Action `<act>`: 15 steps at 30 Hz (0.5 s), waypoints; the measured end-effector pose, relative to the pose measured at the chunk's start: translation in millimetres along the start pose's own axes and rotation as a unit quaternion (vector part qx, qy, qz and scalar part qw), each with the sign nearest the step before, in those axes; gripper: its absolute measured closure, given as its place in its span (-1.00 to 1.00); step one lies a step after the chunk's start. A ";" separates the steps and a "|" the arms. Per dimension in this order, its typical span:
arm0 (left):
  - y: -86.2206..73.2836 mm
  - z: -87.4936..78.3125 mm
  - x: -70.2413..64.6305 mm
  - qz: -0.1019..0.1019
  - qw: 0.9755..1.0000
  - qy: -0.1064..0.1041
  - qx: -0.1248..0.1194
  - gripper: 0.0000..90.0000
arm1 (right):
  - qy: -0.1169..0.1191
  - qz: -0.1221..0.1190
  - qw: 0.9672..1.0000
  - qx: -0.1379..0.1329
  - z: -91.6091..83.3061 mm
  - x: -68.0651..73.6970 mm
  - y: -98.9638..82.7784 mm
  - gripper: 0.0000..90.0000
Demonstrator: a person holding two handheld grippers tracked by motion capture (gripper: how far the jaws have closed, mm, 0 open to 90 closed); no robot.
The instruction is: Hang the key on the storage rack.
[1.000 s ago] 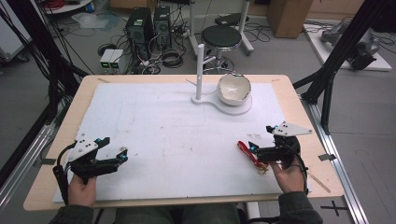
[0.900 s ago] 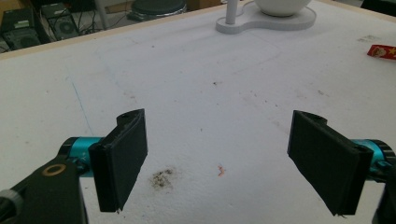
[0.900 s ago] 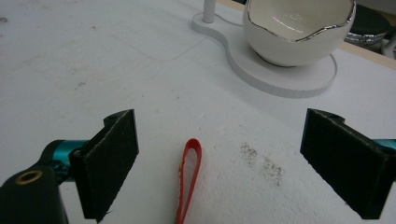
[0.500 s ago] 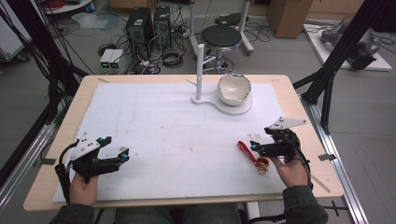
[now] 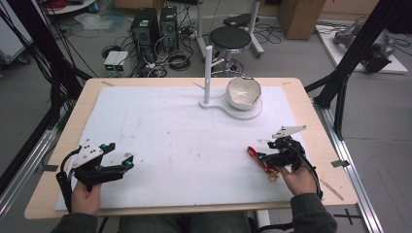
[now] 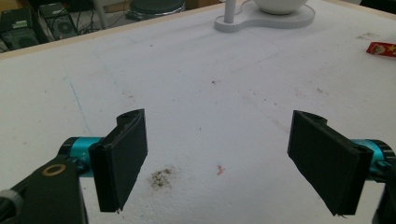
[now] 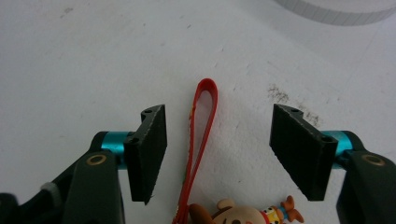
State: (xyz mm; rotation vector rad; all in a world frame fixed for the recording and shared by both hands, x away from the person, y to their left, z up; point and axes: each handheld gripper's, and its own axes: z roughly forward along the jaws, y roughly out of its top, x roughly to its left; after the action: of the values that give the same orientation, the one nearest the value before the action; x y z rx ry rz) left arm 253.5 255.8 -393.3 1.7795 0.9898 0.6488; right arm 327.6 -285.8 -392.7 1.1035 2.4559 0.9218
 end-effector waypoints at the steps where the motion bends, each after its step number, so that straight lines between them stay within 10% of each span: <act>1: 0.0 0.1 -0.1 0.000 1.000 0.000 0.001 -0.55 | 0.005 0.005 1.000 0.005 0.9 0.5 -0.4 -0.12; 15: 0.4 0.8 -1.1 0.004 1.000 -0.001 0.001 -0.54 | 0.018 0.015 0.998 0.050 15.1 3.6 -5.9 0.16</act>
State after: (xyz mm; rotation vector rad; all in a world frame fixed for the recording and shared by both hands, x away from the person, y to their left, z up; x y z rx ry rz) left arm 253.7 254.4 -393.3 1.7873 0.9819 0.6503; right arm 329.4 -279.5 -407.9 1.1695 2.5464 0.8429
